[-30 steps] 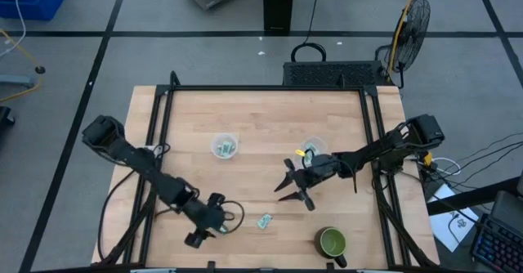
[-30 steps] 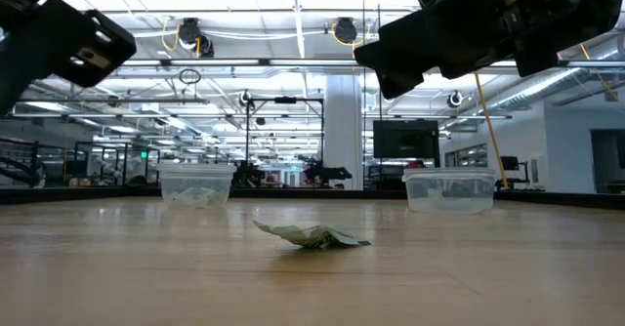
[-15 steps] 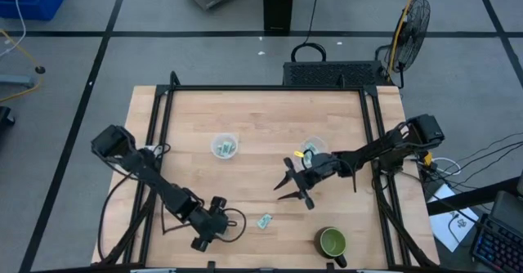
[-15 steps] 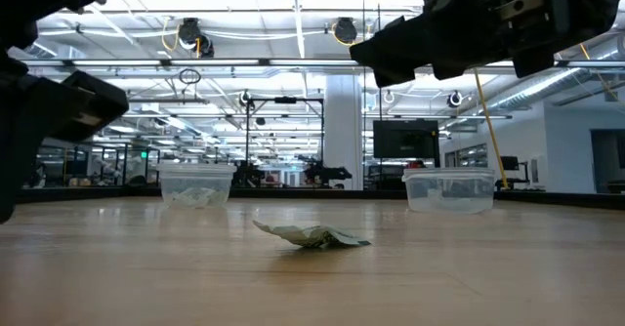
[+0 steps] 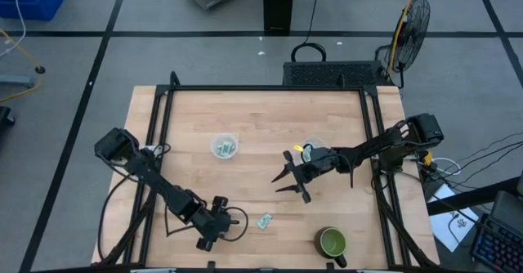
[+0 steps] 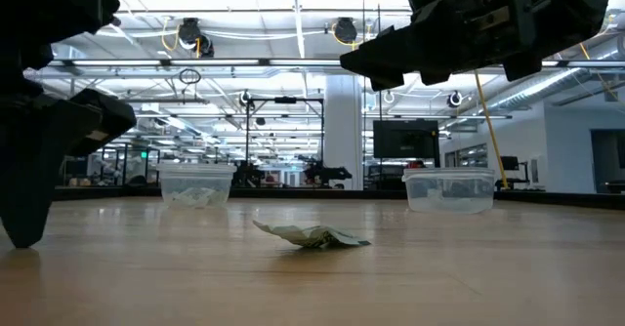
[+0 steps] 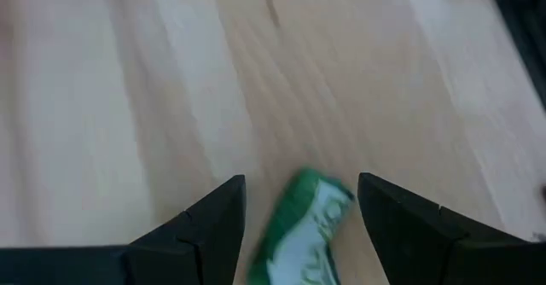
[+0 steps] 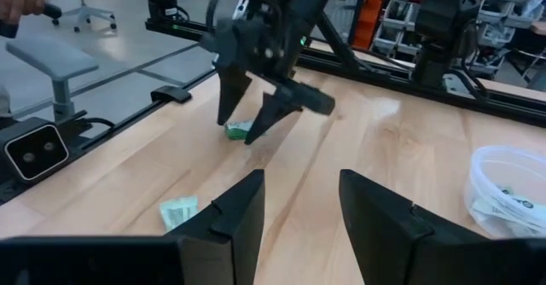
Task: Pick and place Stevia / Truvia into bins
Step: Put the green stevia packet into the left transparent container
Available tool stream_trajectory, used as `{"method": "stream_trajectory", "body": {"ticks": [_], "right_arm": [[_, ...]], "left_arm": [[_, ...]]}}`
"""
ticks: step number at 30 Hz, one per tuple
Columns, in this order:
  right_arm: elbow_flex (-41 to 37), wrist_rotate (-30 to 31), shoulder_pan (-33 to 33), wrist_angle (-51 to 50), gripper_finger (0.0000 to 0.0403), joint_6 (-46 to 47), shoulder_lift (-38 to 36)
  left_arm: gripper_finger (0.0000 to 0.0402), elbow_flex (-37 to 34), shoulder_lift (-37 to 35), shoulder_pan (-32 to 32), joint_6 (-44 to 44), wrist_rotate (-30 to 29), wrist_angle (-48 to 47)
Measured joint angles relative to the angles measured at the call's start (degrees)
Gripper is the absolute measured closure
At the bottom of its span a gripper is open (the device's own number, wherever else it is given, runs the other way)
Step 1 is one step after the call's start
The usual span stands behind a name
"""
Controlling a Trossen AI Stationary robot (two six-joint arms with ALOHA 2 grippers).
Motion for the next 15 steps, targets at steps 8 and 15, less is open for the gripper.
{"method": "stream_trajectory", "body": {"ticks": [8,15], "right_arm": [[0.02,0.00,0.00,0.02,0.0257,-0.07,0.00],[0.02,-0.02,0.00,0.00,0.0257,-0.05,0.00]], "left_arm": [[0.0170,0.14,2.42,-0.55,2.80,0.19,2.95],[0.0213,0.15,2.35,-1.16,2.57,-0.34,1.49]]}}
